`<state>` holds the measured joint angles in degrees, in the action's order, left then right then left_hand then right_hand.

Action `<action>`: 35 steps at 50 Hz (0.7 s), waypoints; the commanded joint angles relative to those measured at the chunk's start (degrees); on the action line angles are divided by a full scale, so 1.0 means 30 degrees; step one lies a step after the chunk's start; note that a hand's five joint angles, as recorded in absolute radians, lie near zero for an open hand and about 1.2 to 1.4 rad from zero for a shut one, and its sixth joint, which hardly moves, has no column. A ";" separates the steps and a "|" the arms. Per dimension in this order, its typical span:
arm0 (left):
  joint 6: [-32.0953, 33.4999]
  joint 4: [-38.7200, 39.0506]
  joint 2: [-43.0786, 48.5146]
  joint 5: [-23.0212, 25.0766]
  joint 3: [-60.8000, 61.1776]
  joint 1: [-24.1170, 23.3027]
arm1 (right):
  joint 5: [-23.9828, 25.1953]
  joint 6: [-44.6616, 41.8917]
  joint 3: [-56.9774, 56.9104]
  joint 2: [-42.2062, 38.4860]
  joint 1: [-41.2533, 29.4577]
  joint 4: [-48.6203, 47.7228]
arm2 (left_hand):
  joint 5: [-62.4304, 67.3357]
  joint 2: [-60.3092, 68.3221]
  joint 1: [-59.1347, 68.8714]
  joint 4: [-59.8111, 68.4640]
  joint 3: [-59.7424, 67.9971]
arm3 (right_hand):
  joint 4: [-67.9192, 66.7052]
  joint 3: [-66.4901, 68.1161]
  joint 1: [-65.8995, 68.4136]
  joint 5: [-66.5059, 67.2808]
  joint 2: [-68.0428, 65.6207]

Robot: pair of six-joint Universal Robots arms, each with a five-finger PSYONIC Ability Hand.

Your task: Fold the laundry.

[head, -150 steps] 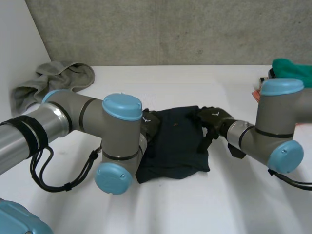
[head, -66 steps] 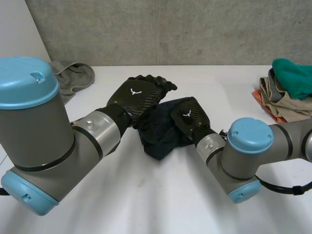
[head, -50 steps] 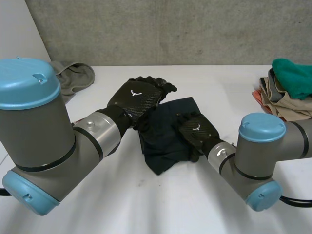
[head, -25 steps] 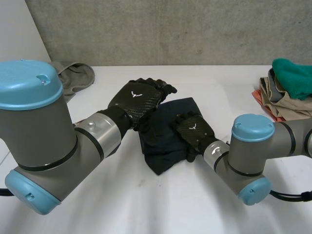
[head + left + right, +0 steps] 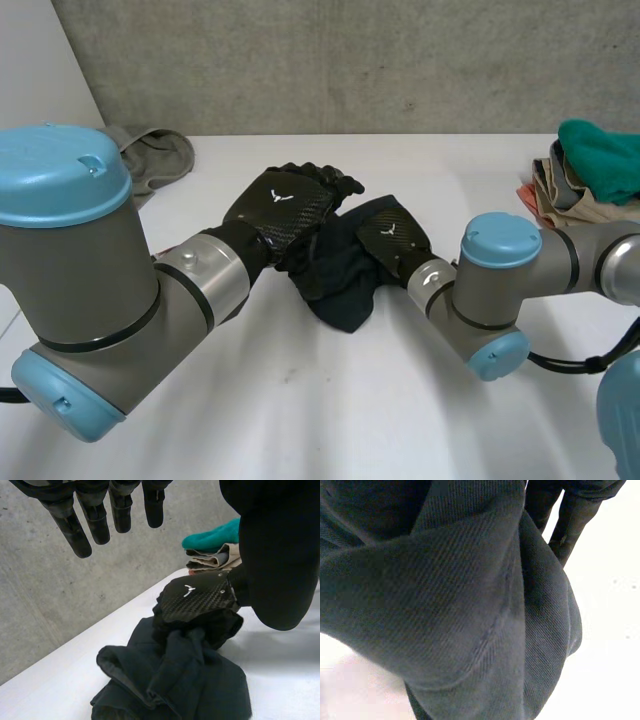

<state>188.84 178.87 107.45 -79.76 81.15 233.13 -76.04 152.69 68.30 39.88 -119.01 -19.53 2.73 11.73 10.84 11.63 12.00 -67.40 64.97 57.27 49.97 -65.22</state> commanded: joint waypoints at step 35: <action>0.0099 0.1637 -0.0311 0.0570 -0.0332 -0.1100 | 0.5657 0.9454 -0.8325 -0.2624 1.4150 -1.0537 | -0.0446 -0.0113 0.0185 -0.0081 -0.0203 | -0.4200 0.5011 0.7577 0.6676 -0.4927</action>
<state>189.15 183.73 105.35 -78.84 79.85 229.75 -63.59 175.25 43.34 38.78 -82.26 -43.66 2.72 11.73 10.84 11.63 12.00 -67.86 66.73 59.64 52.32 -65.36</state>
